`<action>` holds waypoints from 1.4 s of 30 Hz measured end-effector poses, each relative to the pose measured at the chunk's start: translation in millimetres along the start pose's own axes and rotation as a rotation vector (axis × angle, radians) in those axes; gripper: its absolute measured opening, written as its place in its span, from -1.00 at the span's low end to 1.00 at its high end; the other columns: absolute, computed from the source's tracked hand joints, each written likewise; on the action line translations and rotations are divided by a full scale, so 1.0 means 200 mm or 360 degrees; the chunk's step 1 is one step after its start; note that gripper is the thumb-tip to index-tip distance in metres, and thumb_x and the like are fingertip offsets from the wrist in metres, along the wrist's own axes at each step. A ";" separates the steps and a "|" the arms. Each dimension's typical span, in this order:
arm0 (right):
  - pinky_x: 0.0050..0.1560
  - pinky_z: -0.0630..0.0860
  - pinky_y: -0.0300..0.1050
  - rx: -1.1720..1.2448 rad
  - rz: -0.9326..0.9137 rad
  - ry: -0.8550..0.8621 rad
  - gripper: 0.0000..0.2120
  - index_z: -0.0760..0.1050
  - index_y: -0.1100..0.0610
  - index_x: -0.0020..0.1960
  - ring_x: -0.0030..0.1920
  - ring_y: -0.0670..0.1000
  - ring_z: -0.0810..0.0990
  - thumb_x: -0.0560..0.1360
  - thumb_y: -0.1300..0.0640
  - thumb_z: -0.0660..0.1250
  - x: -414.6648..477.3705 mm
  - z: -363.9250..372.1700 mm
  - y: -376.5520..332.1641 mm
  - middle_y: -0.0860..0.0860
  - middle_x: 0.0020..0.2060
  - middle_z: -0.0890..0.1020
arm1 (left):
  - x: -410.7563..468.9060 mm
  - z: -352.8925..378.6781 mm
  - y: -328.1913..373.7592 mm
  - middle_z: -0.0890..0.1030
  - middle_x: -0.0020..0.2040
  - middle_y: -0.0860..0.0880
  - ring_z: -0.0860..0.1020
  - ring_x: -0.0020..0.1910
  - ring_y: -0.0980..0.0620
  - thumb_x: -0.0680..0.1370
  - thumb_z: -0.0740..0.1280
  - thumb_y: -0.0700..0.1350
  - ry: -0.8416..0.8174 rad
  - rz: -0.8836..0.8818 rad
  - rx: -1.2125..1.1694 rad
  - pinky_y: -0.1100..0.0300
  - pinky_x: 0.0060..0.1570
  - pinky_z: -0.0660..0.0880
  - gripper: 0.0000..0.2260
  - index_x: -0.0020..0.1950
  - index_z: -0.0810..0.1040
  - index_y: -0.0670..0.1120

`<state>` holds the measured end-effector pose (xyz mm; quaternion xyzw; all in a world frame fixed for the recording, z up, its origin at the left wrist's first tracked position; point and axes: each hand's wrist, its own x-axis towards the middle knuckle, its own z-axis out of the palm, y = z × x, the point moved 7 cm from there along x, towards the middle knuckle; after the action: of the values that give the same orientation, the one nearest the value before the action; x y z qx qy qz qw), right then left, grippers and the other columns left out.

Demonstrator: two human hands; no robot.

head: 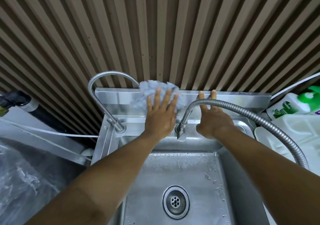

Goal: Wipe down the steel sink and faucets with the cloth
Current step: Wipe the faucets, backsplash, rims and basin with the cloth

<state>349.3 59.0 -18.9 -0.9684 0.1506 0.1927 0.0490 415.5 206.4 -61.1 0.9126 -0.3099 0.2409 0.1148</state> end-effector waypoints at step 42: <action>0.17 0.55 0.13 -0.0060 0.0076 0.0057 0.10 -0.60 -0.10 0.49 0.60 0.29 -0.19 0.50 0.10 0.33 0.00 0.03 -0.03 0.08 0.44 -0.61 | -0.01 -0.08 -0.10 0.62 0.23 0.01 0.62 0.15 -0.07 0.56 0.15 0.21 0.0409 -0.3173 -0.3152 0.02 0.11 0.53 -0.60 0.21 0.60 0.04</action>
<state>349.4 65.7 -24.1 -0.9686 0.1709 0.1792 0.0234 420.9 228.5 -49.2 0.2601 0.4306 -0.1744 0.8465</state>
